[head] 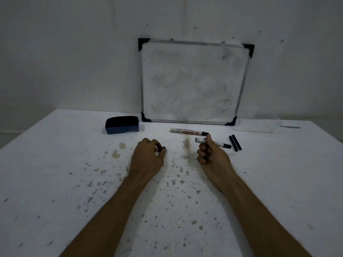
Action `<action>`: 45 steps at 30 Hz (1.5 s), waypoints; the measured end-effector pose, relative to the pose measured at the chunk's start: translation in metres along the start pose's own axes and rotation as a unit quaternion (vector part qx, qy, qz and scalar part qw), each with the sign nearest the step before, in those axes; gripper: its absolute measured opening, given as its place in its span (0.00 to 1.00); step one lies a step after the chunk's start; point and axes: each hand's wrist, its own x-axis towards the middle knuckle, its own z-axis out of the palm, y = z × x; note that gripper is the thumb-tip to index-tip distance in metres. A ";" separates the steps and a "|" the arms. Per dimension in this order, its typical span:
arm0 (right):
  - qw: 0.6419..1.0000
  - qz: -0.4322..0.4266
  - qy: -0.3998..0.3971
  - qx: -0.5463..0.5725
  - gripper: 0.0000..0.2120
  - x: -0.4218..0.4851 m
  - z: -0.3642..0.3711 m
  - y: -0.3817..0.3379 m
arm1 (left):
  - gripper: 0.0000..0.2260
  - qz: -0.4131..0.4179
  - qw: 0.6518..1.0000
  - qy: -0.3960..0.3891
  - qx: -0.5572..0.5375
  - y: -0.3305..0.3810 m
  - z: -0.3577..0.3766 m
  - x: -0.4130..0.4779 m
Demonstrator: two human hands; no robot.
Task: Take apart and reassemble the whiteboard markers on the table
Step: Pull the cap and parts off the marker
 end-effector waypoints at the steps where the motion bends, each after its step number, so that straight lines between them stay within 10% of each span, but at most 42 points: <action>1: 1.000 -0.001 -0.002 0.001 0.12 0.000 0.000 -0.001 | 0.10 -0.008 1.000 -0.007 -0.005 0.000 -0.001 0.000; 6: 1.000 -0.007 0.005 0.005 0.09 0.002 -0.001 0.000 | 0.19 -0.017 1.000 -0.015 -0.018 0.012 -0.007 -0.006; 10: 0.999 -0.021 0.035 0.023 0.13 0.003 -0.001 -0.001 | 0.10 -0.072 0.965 -0.066 -0.245 0.061 -0.013 -0.009; 16: 0.969 -0.178 0.074 -0.155 0.16 -0.016 0.012 -0.007 | 0.22 -0.339 0.617 -0.185 -0.685 0.075 -0.006 -0.018; 19: 0.917 -0.310 0.036 -0.249 0.13 -0.033 0.028 -0.003 | 0.22 -0.355 0.530 -0.187 -0.747 0.065 -0.006 -0.014; 23: 0.766 -0.308 -0.030 -0.564 0.20 -0.037 0.027 0.045 | 0.23 -0.365 0.510 -0.228 -0.745 0.068 -0.008 -0.018; 33: 0.714 -0.375 0.001 -0.591 0.22 -0.037 0.028 0.051 | 0.23 -0.375 0.514 -0.237 -0.734 0.062 -0.002 -0.016; 45: 0.857 -0.285 0.086 -0.421 0.10 -0.032 0.022 0.021 | 0.18 -0.306 0.606 -0.246 -0.692 0.066 -0.008 -0.014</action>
